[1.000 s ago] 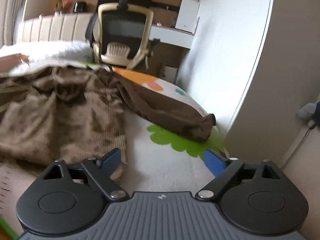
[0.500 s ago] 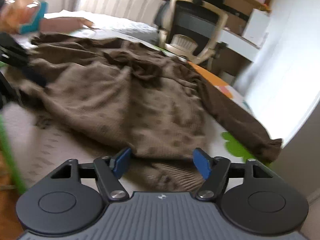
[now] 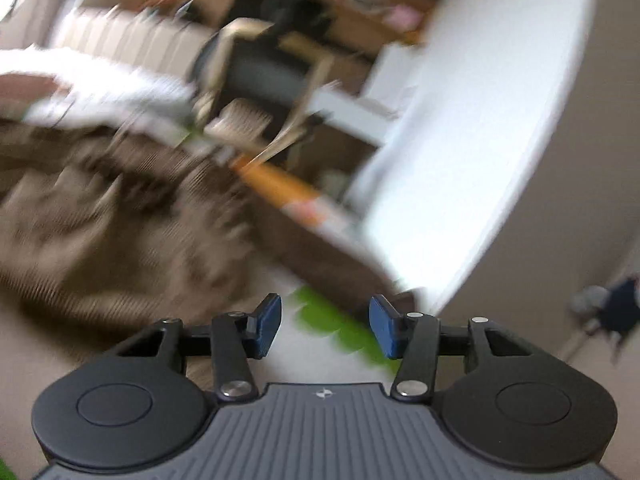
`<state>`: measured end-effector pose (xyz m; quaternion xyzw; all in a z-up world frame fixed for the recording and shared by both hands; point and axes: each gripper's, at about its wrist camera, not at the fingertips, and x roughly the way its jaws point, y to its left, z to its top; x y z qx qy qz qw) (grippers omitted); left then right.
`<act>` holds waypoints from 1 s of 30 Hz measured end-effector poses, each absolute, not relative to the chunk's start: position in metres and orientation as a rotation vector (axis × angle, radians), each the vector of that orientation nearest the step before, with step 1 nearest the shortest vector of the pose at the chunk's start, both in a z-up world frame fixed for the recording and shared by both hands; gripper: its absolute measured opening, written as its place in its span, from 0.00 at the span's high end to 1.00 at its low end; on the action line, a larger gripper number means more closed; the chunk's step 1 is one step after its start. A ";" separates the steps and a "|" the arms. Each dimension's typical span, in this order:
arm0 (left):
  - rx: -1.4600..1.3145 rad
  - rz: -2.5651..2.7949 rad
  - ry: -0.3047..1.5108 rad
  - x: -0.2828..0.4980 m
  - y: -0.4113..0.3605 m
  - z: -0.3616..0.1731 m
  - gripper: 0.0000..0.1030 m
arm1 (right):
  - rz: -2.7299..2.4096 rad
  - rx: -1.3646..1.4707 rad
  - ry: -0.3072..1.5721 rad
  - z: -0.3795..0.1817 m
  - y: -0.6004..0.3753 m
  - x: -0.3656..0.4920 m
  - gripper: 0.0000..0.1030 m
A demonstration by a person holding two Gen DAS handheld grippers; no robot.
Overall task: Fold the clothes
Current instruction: 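Grasp the dress skirt with the left tool while the right tool holds the hem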
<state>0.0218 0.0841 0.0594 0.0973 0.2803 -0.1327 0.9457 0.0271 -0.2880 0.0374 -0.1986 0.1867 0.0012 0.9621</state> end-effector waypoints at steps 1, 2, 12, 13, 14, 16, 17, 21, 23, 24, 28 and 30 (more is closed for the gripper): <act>0.184 -0.267 0.570 0.021 0.089 0.061 0.89 | -0.004 -0.390 0.365 0.045 -0.294 0.024 0.52; 0.170 -0.265 0.569 0.020 0.094 0.063 0.89 | 0.005 -0.381 0.362 0.051 -0.298 0.021 0.52; 0.219 -0.558 0.646 0.007 0.042 0.040 0.33 | 0.290 -0.258 0.598 0.012 -0.288 0.030 0.51; 0.236 -0.585 0.646 0.009 0.031 0.038 0.30 | 0.302 -0.284 0.590 0.011 -0.283 0.027 0.51; 0.254 -0.611 0.646 0.011 0.019 0.037 0.29 | 0.313 -0.317 0.579 0.010 -0.278 0.023 0.49; 0.318 -0.655 0.650 0.015 -0.006 0.032 0.27 | 0.337 -0.370 0.563 0.009 -0.269 0.017 0.43; 0.376 -0.658 0.655 0.017 -0.018 0.028 0.27 | 0.351 -0.378 0.561 0.008 -0.266 0.016 0.39; 0.487 -0.609 0.705 0.031 -0.041 0.007 0.68 | 0.382 -0.362 0.556 0.006 -0.261 0.017 0.35; 0.442 -0.590 0.706 0.036 -0.034 0.011 0.89 | 0.393 -0.360 0.553 0.003 -0.255 0.020 0.32; 0.419 -0.578 0.694 0.036 -0.031 0.016 0.89 | 0.399 -0.363 0.552 0.002 -0.252 0.022 0.31; 0.416 -0.566 0.634 0.026 -0.022 0.041 0.91 | 0.411 -0.427 0.558 -0.008 -0.235 0.034 0.29; 0.426 -0.571 0.611 0.023 -0.023 0.048 0.91 | 0.368 -0.461 0.539 -0.012 -0.229 0.042 0.29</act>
